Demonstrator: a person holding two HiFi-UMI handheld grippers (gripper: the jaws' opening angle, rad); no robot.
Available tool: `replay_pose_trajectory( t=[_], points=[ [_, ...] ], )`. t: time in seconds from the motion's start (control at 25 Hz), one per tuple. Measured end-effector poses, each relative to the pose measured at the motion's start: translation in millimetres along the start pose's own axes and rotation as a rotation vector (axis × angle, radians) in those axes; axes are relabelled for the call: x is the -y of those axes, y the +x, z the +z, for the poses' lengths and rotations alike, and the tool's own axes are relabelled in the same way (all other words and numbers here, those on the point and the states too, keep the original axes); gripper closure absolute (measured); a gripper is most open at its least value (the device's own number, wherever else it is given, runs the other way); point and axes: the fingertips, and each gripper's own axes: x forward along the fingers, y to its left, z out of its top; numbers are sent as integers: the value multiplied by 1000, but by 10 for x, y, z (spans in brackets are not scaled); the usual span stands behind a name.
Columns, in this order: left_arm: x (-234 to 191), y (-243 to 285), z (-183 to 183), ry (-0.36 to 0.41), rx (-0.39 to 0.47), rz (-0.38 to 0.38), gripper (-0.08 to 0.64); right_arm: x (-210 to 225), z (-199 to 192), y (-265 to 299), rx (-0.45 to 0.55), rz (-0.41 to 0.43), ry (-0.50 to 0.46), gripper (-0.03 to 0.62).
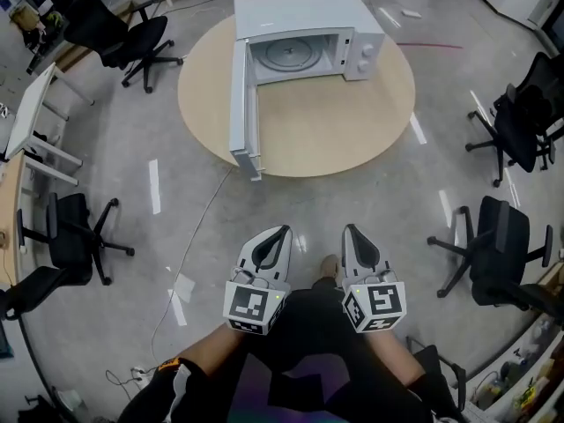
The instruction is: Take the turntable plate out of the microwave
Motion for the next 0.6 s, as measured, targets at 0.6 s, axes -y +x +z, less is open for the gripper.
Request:
replay_pose_trajectory(
  t=[0.6],
  points=[
    [558, 906, 187, 10, -3, 105, 512, 1041, 266, 183, 29, 113, -21, 577]
  ],
)
